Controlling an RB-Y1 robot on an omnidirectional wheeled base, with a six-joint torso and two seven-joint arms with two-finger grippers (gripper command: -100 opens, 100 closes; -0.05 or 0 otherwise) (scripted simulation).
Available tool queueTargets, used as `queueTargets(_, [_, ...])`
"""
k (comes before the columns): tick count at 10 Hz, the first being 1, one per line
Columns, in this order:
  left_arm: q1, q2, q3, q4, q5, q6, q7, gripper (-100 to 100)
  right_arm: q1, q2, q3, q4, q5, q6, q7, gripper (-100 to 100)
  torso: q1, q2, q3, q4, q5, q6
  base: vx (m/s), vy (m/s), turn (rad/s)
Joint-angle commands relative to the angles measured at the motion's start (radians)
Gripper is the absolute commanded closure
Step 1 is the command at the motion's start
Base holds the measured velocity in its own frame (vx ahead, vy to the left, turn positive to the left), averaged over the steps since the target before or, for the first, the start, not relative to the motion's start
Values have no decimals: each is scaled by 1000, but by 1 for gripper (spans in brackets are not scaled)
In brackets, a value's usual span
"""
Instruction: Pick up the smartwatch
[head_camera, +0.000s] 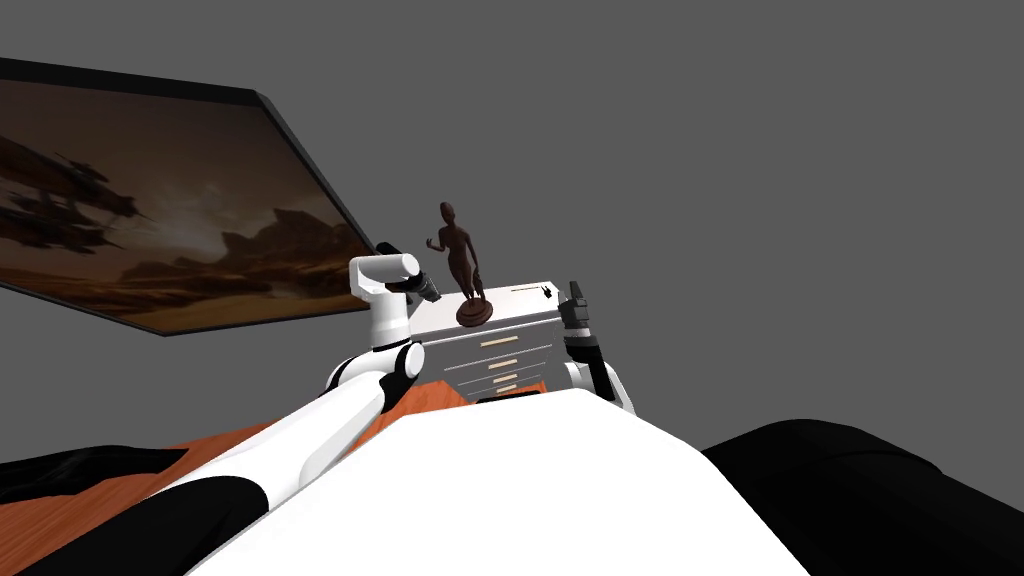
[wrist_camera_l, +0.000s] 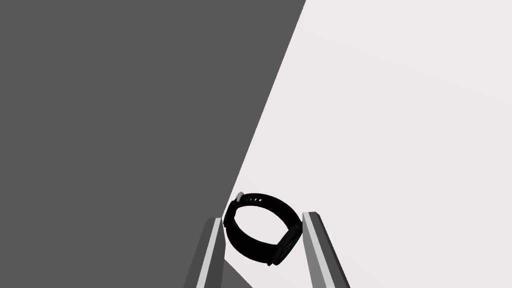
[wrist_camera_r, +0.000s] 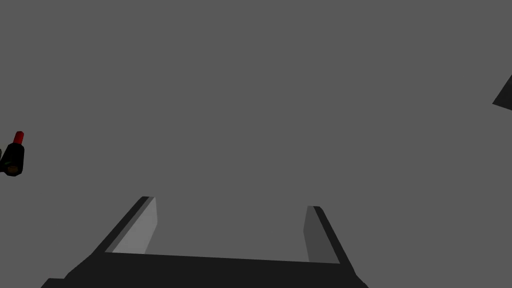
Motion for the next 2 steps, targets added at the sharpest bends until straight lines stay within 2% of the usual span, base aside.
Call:
queueTargets(1, [0, 0, 0, 0, 0, 0, 0, 100, 0, 0, 0, 0, 0, 0, 0, 0, 0, 0, 0, 0, 0, 0, -11, 2, -1])
queueTargets(2, [-1, 0, 0, -2, 0, 5, 1, 0, 0, 0, 0, 0, 0, 0, 0, 0, 0, -1, 0, 0, 0, 0, 0, 0, 0])
